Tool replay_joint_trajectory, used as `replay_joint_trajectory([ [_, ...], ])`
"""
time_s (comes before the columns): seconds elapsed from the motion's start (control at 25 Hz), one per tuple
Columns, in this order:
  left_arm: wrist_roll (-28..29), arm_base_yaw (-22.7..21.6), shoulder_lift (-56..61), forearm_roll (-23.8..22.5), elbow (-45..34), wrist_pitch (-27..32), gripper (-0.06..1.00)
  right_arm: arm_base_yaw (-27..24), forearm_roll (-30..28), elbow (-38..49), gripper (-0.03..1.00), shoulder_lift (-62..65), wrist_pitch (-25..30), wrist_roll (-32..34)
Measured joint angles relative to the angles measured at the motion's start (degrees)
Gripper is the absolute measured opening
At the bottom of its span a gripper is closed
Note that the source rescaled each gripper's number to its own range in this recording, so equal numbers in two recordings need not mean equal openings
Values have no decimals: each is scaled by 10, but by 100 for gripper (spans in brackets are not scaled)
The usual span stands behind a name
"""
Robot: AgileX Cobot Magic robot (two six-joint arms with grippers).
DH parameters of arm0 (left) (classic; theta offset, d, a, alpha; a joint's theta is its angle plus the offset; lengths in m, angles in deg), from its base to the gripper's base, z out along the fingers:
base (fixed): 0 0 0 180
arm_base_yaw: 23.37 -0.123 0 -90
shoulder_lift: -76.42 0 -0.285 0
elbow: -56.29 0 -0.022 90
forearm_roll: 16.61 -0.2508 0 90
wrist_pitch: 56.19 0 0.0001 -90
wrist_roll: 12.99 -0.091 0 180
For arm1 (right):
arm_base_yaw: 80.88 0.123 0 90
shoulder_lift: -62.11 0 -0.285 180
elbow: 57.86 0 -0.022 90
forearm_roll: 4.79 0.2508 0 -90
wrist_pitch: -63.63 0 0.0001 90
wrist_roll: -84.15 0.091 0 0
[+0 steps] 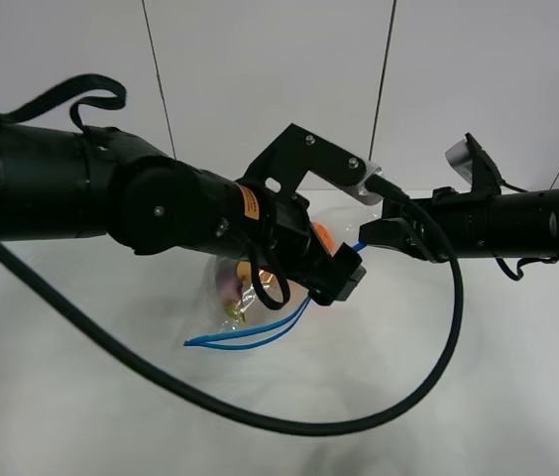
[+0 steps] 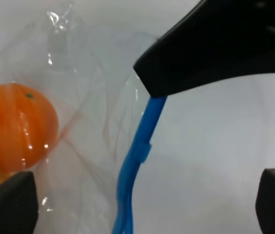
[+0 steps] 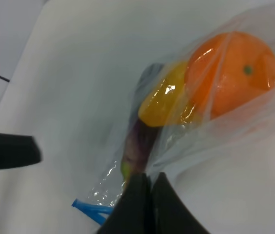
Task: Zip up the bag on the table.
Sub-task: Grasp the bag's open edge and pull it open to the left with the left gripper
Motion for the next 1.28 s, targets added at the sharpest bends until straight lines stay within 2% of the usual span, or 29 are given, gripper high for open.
replay_joint_trajectory([
  [0.44, 25, 0, -28, 0, 6, -33, 100, 0, -13, 0, 0, 0, 4, 0],
  [0.8, 25, 0, -28, 0, 7, -47, 100, 0, -5, 0, 0, 0, 30, 0],
  [1.28, 9, 0, -28, 0, 7, -49, 100, 0, 0, 0, 0, 0, 30, -1],
])
